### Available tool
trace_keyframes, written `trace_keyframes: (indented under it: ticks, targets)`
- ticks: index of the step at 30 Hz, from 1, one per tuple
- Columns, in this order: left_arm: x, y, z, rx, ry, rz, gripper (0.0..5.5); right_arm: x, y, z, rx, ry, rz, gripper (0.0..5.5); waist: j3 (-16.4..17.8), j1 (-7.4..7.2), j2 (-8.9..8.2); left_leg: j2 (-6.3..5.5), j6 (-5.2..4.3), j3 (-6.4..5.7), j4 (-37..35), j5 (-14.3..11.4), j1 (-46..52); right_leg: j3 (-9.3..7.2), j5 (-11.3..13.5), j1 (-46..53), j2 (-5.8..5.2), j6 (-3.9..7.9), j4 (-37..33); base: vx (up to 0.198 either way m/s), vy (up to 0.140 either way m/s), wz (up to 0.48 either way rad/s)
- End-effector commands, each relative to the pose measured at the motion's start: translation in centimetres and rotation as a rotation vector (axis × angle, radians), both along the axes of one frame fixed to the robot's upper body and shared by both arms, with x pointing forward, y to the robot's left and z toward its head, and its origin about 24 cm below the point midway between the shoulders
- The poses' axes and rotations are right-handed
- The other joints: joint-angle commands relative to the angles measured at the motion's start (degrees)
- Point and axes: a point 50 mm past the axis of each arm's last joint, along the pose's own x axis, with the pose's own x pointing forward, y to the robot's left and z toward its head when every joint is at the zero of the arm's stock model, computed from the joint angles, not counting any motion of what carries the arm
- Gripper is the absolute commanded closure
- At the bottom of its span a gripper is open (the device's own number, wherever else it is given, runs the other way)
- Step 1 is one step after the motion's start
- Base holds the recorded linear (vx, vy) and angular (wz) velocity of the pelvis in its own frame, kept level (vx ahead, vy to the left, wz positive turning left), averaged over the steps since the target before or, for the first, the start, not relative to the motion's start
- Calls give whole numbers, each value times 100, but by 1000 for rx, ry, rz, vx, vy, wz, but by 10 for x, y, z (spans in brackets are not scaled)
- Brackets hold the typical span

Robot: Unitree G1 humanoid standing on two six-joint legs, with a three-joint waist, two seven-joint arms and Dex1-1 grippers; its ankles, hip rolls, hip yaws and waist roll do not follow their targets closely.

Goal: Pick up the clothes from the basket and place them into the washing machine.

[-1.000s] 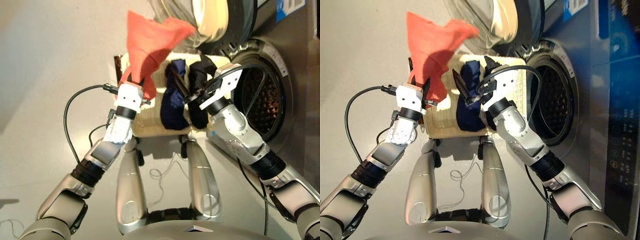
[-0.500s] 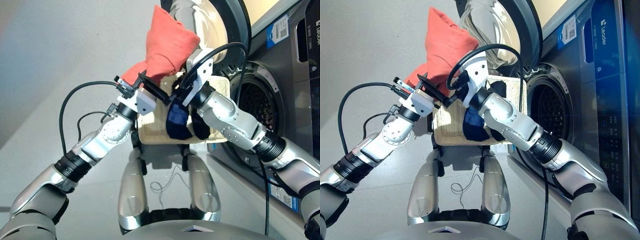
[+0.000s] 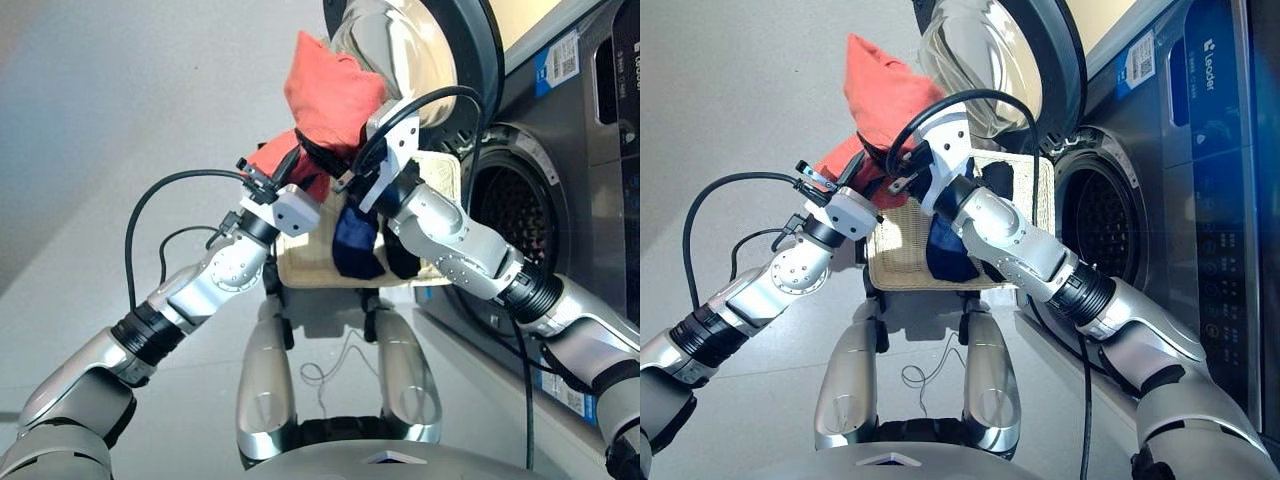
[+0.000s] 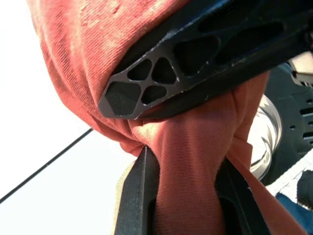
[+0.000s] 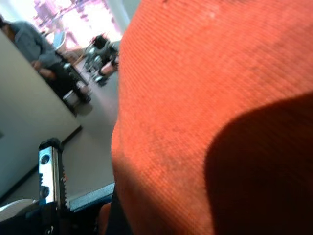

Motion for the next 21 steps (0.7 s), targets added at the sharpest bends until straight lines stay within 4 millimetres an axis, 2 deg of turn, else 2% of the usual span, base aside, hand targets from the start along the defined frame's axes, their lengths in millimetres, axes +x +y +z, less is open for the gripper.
trace_keyframes:
  ticks: [1, 6, 8, 9, 10, 11, 14, 19, 21]
  targets:
    - [-22, -29, 36, -103, -210, -167, 550, 0, -21, 28, 144, -151, -144, 550, -78, -76, 184, -139, -85, -3, 492, -422, -20, 211, 250, -81, -210, 315, -249, 0, 0, 0]
    - [-19, -29, 26, -108, -190, -120, 544, 3, -52, -17, 158, 2, -299, 550, -78, -147, 183, -135, -84, -42, 495, -409, -81, 173, 246, -115, -218, 323, -241, 0, 0, 0]
    - [-18, -30, 25, -80, -202, -121, 386, 3, -58, -26, 147, 24, -323, 550, -78, -162, 194, -134, -84, -58, 485, -406, -86, 166, 242, -118, -223, 326, -242, 0, 0, 0]
    - [-18, -31, 23, -72, -201, -120, 162, 3, -62, -32, 131, 25, -351, 550, -78, -170, 203, -136, -82, -61, 489, -408, -85, 168, 238, -119, -227, 326, -239, 0, 0, 0]
    - [-18, -31, 23, -72, -200, -121, 162, 2, -62, -32, 131, 25, -352, 550, -78, -167, 204, -136, -82, -62, 490, -409, -83, 167, 237, -116, -227, 326, -238, 0, 0, 0]
    - [-18, -32, 22, -75, -199, -122, 0, 3, -64, -36, 133, 33, -374, 550, -78, -166, 213, -139, -80, -55, 499, -411, -87, 170, 239, -119, -226, 326, -233, 0, 0, 0]
    - [-19, -34, 23, -101, -205, -139, 0, 14, -67, -52, 44, 17, -480, 550, -78, -145, 245, -145, -73, -52, 517, -419, -90, 184, 245, -125, -226, 325, -236, 0, 0, 0]
    - [-20, -37, 23, -144, -204, -154, 0, 36, -93, -101, -8, 162, -826, 550, -78, -148, 325, -155, -64, -83, 516, -416, -147, 177, 248, -171, -233, 329, -243, 0, 0, 0]
    - [-21, -40, 23, -162, -198, -169, 0, 41, -101, -111, -27, 189, -921, 550, -78, -149, 351, -152, -63, -93, 528, -416, -173, 179, 240, -193, -236, 331, -223, 0, 0, 0]
